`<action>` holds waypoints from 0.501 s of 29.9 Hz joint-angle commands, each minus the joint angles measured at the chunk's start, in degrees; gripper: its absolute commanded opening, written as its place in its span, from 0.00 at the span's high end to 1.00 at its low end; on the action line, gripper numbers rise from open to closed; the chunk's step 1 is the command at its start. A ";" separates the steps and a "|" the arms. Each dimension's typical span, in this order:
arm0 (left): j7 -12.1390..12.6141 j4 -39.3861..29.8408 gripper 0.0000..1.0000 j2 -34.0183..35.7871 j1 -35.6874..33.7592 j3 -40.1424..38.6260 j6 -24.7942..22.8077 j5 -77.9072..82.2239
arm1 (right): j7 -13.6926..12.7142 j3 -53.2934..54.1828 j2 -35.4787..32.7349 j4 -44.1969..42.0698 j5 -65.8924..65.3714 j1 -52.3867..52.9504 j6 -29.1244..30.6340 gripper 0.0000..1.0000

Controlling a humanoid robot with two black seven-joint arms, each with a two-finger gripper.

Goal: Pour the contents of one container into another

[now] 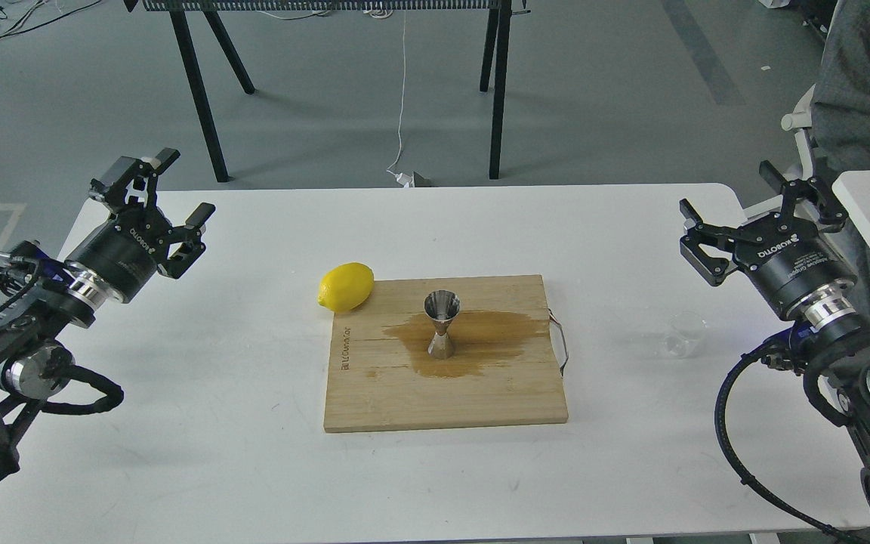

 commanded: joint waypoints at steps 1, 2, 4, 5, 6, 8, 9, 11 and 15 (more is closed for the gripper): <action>0.00 -0.01 0.06 0.06 0.03 -0.03 0.00 -0.35 | -5.35 -2.63 0.08 -11.49 -0.54 7.27 13.50 0.00; 0.00 -0.01 0.06 0.06 0.02 -0.03 0.00 -0.35 | -5.97 -3.86 0.08 -14.74 -0.54 9.29 13.50 0.00; 0.00 -0.01 0.06 0.06 0.02 -0.03 0.00 -0.35 | -6.07 -6.06 0.08 -19.49 -0.54 12.28 13.50 0.00; 0.00 -0.01 0.06 0.06 0.02 -0.03 0.00 -0.35 | -5.98 -7.02 0.08 -21.08 -0.54 13.34 13.50 0.00; 0.00 -0.01 0.06 -0.02 0.02 -0.11 0.00 -0.35 | -5.89 -7.47 0.08 -21.88 -0.54 13.79 13.50 0.00; 0.00 -0.01 0.06 -0.11 0.02 -0.20 0.00 -0.44 | -5.54 -7.04 0.69 -22.68 -0.54 13.88 13.50 0.00; 0.00 -0.01 0.06 -0.11 0.02 -0.20 0.00 -0.61 | -5.02 -7.21 0.78 -23.11 -0.54 13.88 13.50 0.00; 0.00 -0.01 0.06 -0.11 0.11 -0.20 0.00 -1.49 | -4.22 -7.65 1.13 -24.34 -0.54 13.79 13.50 0.00; 0.00 0.08 0.06 -0.11 0.38 -0.03 0.00 -1.58 | -2.64 -7.30 2.72 -24.88 -0.54 13.88 13.50 0.00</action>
